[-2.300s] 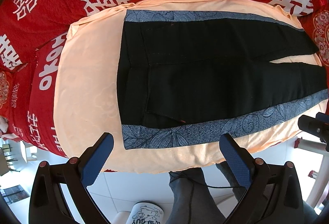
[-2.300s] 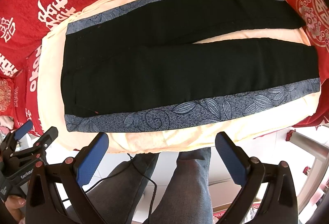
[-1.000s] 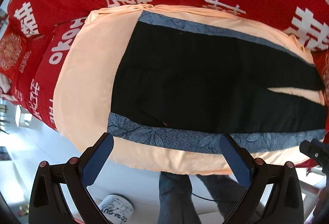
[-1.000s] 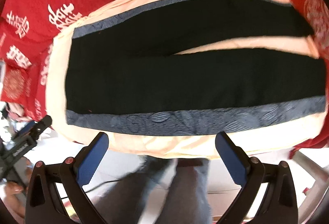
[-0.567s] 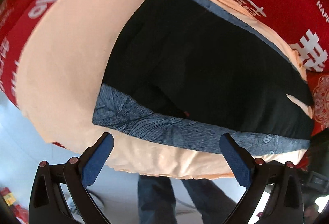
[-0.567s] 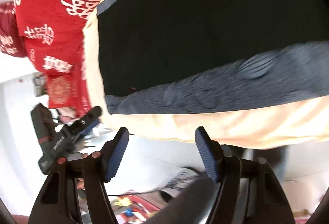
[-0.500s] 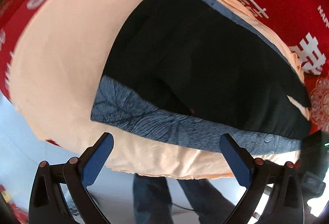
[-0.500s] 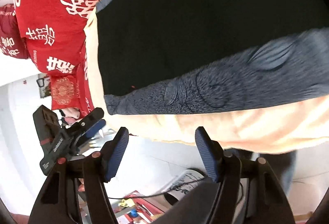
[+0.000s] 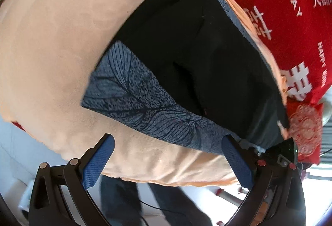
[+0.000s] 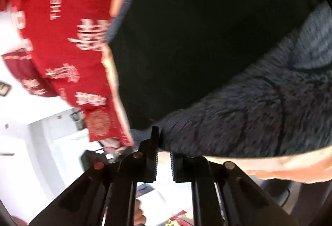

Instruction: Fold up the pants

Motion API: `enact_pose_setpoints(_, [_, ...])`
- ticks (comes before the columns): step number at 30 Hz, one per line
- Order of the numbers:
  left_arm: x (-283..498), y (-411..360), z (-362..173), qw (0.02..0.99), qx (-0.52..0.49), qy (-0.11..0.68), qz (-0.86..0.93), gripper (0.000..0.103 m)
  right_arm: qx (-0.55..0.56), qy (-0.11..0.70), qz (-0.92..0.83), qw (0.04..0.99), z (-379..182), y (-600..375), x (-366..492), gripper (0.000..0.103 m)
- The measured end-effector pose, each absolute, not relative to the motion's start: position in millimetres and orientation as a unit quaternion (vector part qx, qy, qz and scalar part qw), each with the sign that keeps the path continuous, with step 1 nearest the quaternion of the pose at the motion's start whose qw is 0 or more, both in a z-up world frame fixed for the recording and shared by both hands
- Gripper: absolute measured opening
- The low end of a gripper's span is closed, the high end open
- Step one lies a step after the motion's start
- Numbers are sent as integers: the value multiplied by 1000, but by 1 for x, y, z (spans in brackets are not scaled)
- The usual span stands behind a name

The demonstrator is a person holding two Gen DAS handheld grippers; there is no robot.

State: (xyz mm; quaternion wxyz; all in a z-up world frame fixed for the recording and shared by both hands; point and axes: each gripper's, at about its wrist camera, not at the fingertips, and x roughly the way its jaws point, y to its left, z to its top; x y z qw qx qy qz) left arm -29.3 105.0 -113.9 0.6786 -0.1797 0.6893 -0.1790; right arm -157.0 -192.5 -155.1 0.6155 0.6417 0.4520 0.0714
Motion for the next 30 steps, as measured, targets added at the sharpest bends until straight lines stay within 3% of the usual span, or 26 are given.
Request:
enact_pose_setpoints(4, [-15,96,-113,667,-250,678,-183,102,615,446,120,639,-121,-191,-150,10])
enact_pose_setpoints(5, [-10,93,-114,671,-258,672,-179,98,609,452,124,640,-119,-190,-150,10])
enact_pose_setpoints(7, [-1,86,-117,676,-253,671,-171,60,581,484,107,646,-122,-193,-152,14])
enact_pose_setpoints(8, [2,82,-120,675,-243,676,-168,54,575,491,96,647,-124,-196,-154,14])
enact_pose_setpoints(12, [3,72,-123,680,-196,683,-181,54,569,498,6,655,-137,-230,-191,45])
enact_pose_setpoints(13, [3,69,-122,681,-184,684,-185,54,573,493,-17,655,-139,-242,-205,47])
enact_pose_setpoints(26, [5,56,-123,677,-134,696,-198,54,686,372,-102,618,-165,-303,-280,47])
enact_pose_setpoints(27, [5,58,-123,676,-135,698,-195,54,693,370,-101,611,-166,-305,-281,44])
enact_pose_setpoints(28, [4,59,-122,676,-138,698,-193,51,700,370,-99,603,-166,-307,-283,20])
enact_pose_setpoints(29, [5,58,-122,677,-138,698,-188,46,705,369,-93,598,-164,-310,-283,6])
enact_pose_setpoints(30, [6,57,-121,677,-136,700,-184,33,700,374,-94,601,-161,-317,-290,4])
